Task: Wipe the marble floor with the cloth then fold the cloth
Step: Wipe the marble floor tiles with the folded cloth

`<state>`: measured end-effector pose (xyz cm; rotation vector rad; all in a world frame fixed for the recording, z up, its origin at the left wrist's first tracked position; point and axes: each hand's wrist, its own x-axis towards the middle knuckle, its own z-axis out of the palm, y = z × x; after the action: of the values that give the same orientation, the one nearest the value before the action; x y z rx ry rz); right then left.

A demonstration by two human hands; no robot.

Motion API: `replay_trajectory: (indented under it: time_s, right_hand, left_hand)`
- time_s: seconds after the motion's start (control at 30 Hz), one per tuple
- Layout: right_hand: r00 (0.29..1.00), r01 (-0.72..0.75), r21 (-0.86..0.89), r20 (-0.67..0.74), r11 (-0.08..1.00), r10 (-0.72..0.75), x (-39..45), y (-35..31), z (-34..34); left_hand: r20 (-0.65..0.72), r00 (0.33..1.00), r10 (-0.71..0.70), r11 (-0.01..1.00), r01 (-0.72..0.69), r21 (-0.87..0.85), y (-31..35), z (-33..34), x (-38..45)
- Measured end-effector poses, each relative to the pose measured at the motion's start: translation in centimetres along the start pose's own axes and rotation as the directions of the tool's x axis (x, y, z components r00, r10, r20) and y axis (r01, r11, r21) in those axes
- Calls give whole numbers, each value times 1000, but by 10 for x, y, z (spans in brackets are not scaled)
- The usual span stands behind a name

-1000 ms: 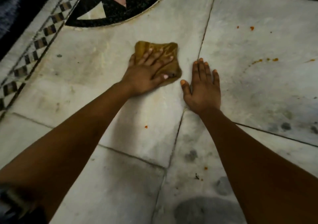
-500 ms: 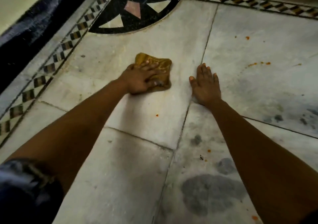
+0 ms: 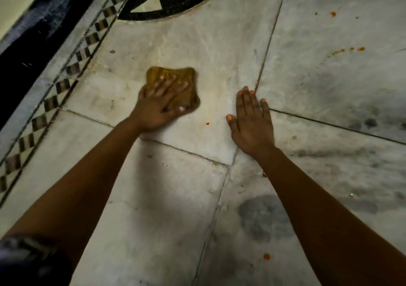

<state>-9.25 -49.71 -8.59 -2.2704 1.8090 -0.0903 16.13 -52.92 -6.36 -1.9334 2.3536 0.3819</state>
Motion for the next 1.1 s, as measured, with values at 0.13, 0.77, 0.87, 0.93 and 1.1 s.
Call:
replay_trajectory:
  time_s: [0.13,0.77,0.87,0.93,1.1]
  right_hand:
    - [999,-3,-12,40,1000,3,1,-2,-3]
    - [1000,0,14,10,1000,0,0,-2,-4]
    - [1000,-1,0,-2,1000,1,0,-2,-4]
    - [1000,6,4,16,1000,-6,0,-1,-5]
    - [1000,14,1,21,1000,-14,-1,1,-5]
  left_hand:
    - [54,960,-274,953,278,-122,-3,-17,51]
    - [26,973,-228,960,229,-162,60,-3,33]
    - [20,996,-82,985,84,-153,89,13,-10]
    - [-1,1000,-24,995,24,-101,82,18,-40]
    - [68,981,-182,982,185,-32,30,0,-23]
